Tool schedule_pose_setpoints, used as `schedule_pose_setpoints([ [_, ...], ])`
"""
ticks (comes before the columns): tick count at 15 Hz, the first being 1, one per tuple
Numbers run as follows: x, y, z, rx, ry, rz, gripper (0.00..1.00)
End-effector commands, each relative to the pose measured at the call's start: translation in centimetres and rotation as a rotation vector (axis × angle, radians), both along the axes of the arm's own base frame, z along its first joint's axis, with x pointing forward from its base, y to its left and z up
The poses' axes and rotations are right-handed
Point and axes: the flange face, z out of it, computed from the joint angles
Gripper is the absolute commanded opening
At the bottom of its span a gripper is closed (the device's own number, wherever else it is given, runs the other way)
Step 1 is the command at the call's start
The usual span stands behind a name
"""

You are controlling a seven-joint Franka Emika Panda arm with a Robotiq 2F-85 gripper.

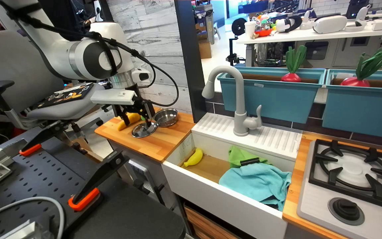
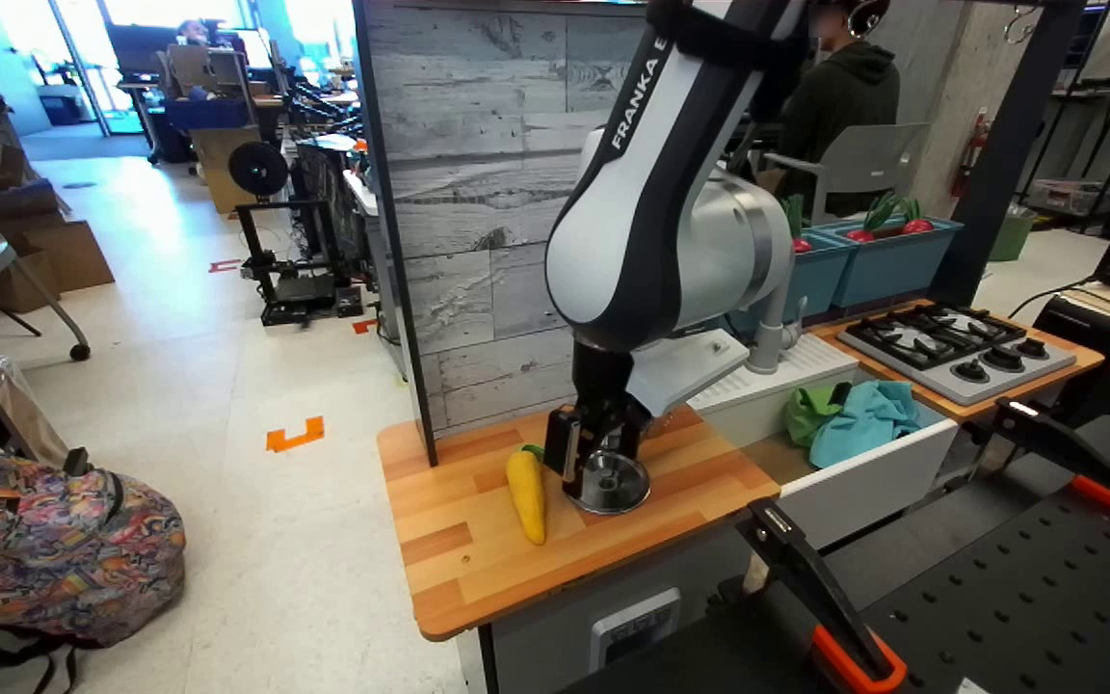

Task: Cover the pot with the silver lid

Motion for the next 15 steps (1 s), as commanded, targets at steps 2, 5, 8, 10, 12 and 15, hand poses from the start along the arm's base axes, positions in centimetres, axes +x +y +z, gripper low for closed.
schedule_pose_setpoints([
  [2, 1.0, -0.2, -0.7, 0.003, 0.023, -0.003, 1.00],
  [5, 1.3, -0.2, -1.1, -0.007, 0.031, -0.009, 0.77],
  [8, 1.6, -0.1, -1.3, -0.012, 0.039, -0.005, 0.64],
  [10, 1.7, -0.1, -1.3, -0.015, 0.036, -0.006, 0.47],
  [12, 2.0, -0.2, -1.2, -0.016, 0.032, -0.005, 0.32],
  [15, 2.2, -0.1, -0.9, -0.019, 0.026, 0.001, 0.10],
])
